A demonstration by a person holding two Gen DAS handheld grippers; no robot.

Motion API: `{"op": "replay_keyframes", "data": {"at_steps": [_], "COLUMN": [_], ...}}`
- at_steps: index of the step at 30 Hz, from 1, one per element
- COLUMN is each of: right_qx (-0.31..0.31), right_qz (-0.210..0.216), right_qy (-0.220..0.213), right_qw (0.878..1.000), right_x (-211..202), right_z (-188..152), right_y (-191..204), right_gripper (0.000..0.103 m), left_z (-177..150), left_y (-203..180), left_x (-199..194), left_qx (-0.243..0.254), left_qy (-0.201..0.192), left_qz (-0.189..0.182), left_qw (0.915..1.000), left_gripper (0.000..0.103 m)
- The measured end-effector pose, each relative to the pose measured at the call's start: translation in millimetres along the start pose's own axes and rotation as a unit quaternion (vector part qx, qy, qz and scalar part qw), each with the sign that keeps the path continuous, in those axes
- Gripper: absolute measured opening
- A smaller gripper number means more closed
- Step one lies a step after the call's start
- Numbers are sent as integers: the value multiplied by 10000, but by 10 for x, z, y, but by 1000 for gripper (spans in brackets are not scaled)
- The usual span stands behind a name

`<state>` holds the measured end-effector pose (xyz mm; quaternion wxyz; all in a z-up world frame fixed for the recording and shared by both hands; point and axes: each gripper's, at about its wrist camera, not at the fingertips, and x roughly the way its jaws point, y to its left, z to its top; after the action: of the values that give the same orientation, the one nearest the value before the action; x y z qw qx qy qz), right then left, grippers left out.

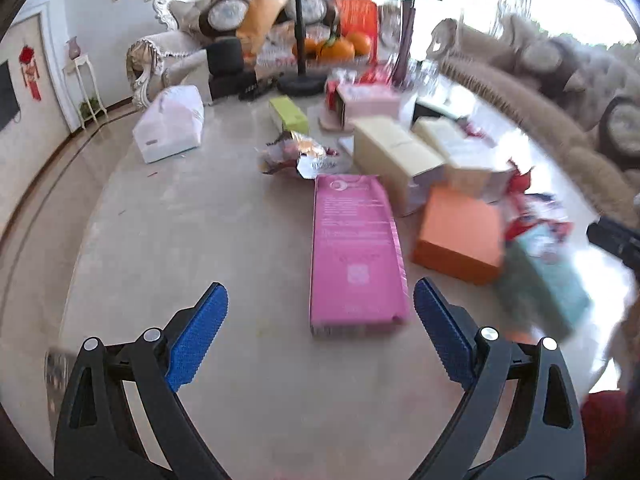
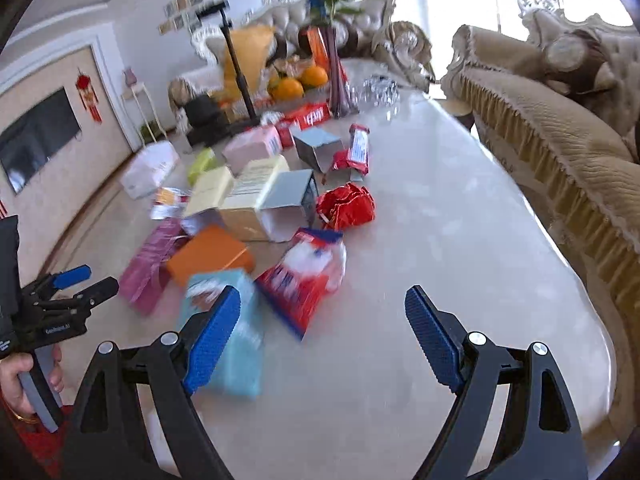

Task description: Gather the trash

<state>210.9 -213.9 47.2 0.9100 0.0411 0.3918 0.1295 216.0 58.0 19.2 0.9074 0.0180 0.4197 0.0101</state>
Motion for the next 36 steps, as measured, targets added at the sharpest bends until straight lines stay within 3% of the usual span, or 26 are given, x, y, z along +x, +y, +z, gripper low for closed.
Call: {"op": "replay_keyframes", "data": {"at_steps": [4,7,13,17,18,19,20,21,24,29,33,36], "right_qx": [-179,-192,-228,-82,-47,22,107,147,-16,19,-44,-170], "right_qz": [-216,-228,9,235,318,549,790,918,607,525,473,727], "right_qy": [240,369,500,642,681,735,785,797,628,171,-422,-755], "right_qw": [9993,9989,9985,9976,9972,9958,9937,9925,9962,9985,9980,9944], "right_x": [270,395,523,595,601,586,574,555,442,87,-526,-1130], "right_z": [85,118,167,198,197,182,172,170,163,197,177,-133], "right_y": [19,6,35,1,-10,-25,-38,-34,34,20,-5,28], "right_gripper": [81,81,81,78,69,61,45,37,32,32,32,32], "left_z": [44,94,146,161,142,132,121,115,93,58,-52,-391], "left_y": [-38,-79,-145,-82,-66,-55,-59,-63,-31,95,187,189], "left_x": [222,351,487,557,542,532,507,480,452,176,-372,-928], "left_qx": [64,217,346,170,129,99,126,151,72,-120,-121,30], "left_qy": [164,279,360,459,437,426,393,360,413,159,-284,-623], "left_qz": [-148,48,223,208,72,-117,-131,-139,-143,-290,-462,-719], "left_qw": [9997,9994,9985,9986,9989,9990,9991,9991,9990,9994,9985,9955], "left_gripper": [92,92,92,89,85,73,56,57,57,57,57,57]}}
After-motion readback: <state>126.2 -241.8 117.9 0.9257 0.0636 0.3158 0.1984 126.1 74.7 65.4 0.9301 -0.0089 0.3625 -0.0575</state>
